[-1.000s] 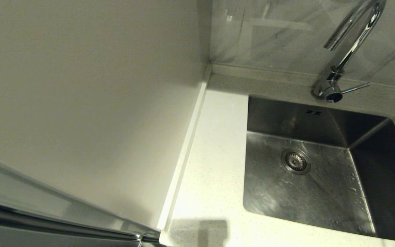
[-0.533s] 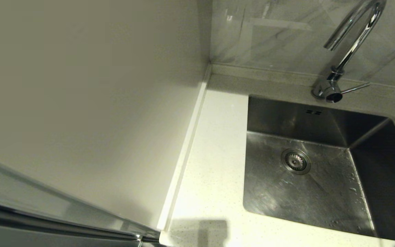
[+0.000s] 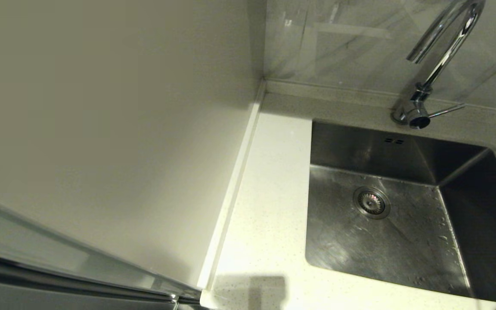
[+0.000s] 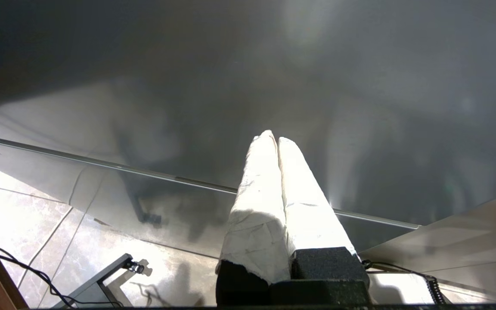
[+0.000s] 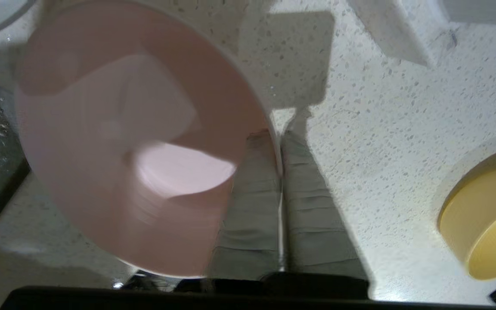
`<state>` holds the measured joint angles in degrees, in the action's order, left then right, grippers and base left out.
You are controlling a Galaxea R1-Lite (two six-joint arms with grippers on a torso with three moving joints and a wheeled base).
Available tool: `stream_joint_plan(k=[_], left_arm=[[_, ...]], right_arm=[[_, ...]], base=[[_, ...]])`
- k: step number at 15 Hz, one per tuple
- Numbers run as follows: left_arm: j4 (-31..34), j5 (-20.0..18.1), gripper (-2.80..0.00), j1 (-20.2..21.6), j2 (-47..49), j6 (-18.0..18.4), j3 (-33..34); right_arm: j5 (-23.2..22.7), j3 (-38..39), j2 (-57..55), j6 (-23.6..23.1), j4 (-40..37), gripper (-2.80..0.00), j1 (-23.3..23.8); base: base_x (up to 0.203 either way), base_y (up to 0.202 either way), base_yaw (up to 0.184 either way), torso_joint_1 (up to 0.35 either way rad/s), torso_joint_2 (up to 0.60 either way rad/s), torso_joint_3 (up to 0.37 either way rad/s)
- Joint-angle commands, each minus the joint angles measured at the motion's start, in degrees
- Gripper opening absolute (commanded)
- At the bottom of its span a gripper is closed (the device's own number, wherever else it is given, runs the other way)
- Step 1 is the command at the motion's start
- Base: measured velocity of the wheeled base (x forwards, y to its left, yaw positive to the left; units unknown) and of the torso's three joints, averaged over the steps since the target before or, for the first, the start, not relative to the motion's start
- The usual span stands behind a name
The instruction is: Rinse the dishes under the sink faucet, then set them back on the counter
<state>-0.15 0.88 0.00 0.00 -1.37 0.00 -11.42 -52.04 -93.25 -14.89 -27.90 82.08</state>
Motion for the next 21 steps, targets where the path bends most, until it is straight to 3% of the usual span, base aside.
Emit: stream_joint_plan(k=[1,8,13,15,18,19,21], left_arm=[[-0.03,0.07,-2.8,-0.01,-0.18,-0.04,0.0],[-0.03,0.0,-2.8,-0.07,-0.18,-0.04,0.0],[-0.03,0.0,-2.8,0.0,-0.18,-0.04,0.0],[-0.03,0.0,-2.8,0.0,-0.18,-0.04,0.0],[-0.03,0.0,-2.8,0.0,-0.18,-0.04,0.0],[-0.03,0.05,-2.8,0.0,-0.18,-0.04,0.0],[-0.03,0.0,-2.8,0.0,-0.18,-0.04,0.0]], right_arm=[[-0.09,0.27,0.22,0.16,1.83,0.0,0.01],[-1.87,1.39,4.4,0.35,5.99,0.0,-0.06],[-18.0,4.0,16.72,-2.24,5.81,0.0,-1.43],[-21.93,4.63,20.74,-8.03,5.83,0.0,-5.85],[-22.48,-2.63,21.21,-9.97,5.81,0.0,-15.92],[-21.1,-5.16,20.8,-9.99,5.82,0.0,-19.73],[-14.07,-10.19,19.45,-7.75,5.87,0.0,-28.61]], base=[[0.0,0.0,0.0,0.0,0.0,0.0],[0.0,0.0,0.0,0.0,0.0,0.0],[0.0,0.0,0.0,0.0,0.0,0.0],[0.0,0.0,0.0,0.0,0.0,0.0],[0.0,0.0,0.0,0.0,0.0,0.0],[0.0,0.0,0.0,0.0,0.0,0.0],[0.0,0.0,0.0,0.0,0.0,0.0]])
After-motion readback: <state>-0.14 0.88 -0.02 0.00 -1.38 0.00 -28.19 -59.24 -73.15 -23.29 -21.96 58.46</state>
